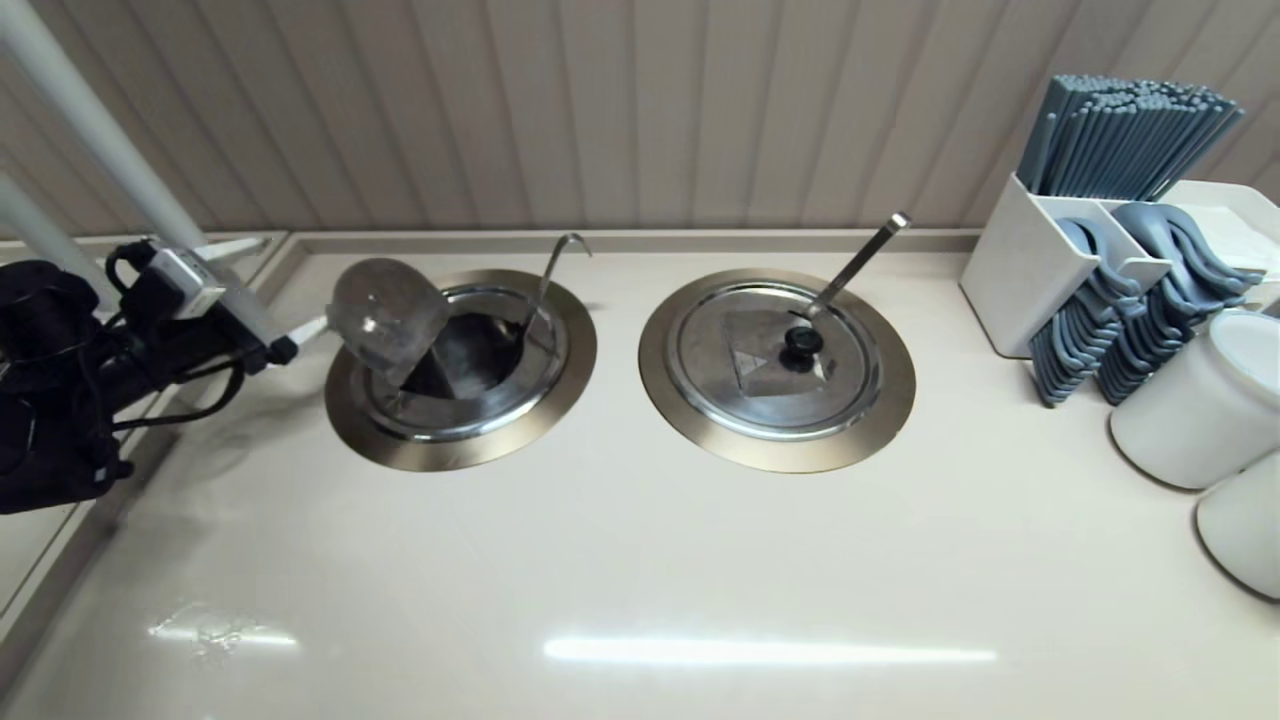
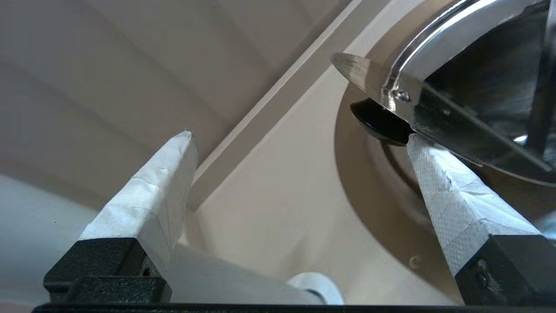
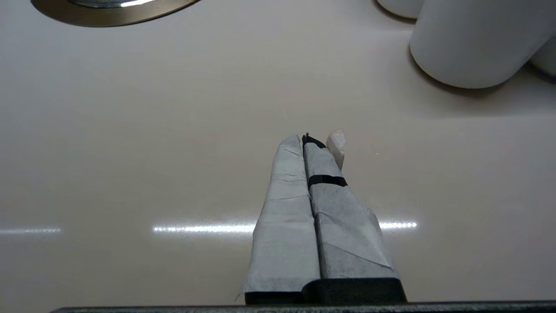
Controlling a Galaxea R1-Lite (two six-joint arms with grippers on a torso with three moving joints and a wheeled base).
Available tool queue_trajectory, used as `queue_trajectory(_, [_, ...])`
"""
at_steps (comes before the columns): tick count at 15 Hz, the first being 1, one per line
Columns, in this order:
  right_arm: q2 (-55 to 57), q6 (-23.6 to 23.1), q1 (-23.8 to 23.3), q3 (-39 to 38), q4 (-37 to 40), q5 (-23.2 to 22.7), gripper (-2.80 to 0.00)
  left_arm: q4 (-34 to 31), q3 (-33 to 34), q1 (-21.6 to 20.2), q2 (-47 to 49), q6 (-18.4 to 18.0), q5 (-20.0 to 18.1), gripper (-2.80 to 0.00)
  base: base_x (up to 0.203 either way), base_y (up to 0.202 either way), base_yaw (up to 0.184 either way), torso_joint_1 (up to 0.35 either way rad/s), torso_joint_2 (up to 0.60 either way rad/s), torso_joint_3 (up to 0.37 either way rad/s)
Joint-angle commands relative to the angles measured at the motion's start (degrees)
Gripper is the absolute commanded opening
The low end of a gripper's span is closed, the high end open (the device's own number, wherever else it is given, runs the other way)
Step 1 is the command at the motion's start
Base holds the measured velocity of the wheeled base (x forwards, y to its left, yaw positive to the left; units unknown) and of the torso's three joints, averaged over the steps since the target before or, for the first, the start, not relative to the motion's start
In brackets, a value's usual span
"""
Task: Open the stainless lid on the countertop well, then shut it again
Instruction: Open the lid, then stir with a spoon
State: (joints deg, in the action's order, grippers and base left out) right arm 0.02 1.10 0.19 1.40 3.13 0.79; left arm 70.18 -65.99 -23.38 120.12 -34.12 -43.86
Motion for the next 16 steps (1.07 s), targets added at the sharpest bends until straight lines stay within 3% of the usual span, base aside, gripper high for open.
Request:
queue_trajectory(1, [-0.02,0.05,-0.01,0.0,0.03,-0.07,-2.8,0.3,1.61,-0.75,-0.85,-3.87,1.1,0.0,0.0,0.0,0.0,0.0,0.0,0.0])
queue_trajectory(4, [-0.02,0.05,-0.01,0.0,0.03,0.0,-2.8,0.39,6.23,-1.44,-2.84,-11.12,4.41,0.0,0.0,0.0,0.0,0.0,0.0,0.0])
queue_trajectory(6, [-0.02,0.05,-0.01,0.0,0.03,0.0,-2.8,0.44,6.25,-1.4,-4.21,-11.19,5.05,0.0,0.0,0.0,0.0,0.0,0.0,0.0])
queue_trajectory(8, [-0.02,0.05,-0.01,0.0,0.03,0.0,-2.8,0.45,5.8,-1.37,-4.55,-5.33,4.83,0.0,0.0,0.0,0.0,0.0,0.0,0.0])
queue_trajectory(10, [-0.02,0.05,-0.01,0.0,0.03,0.0,-2.8,0.45,4.42,-1.32,-5.74,4.21,4.78,0.0,0.005,0.084,-0.01,-0.004,0.0,0.006])
queue_trajectory(13, [-0.02,0.05,-0.01,0.0,0.03,0.0,-2.8,0.56,4.01,-1.56,-10.19,21.73,4.36,0.0,0.001,0.129,-0.013,0.001,0.0,-0.001])
queue_trajectory(14, [-0.02,0.05,-0.01,0.0,0.03,0.0,-2.8,0.68,4.17,-2.3,-9.92,22.71,4.29,0.0,0.0,0.07,-0.008,0.002,-0.01,-0.001])
queue_trajectory(16, [-0.02,0.05,-0.01,0.0,0.03,-0.02,-2.8,0.35,3.02,-3.4,-8.31,14.95,4.04,0.0,0.0,0.0,0.0,0.0,0.0,0.0])
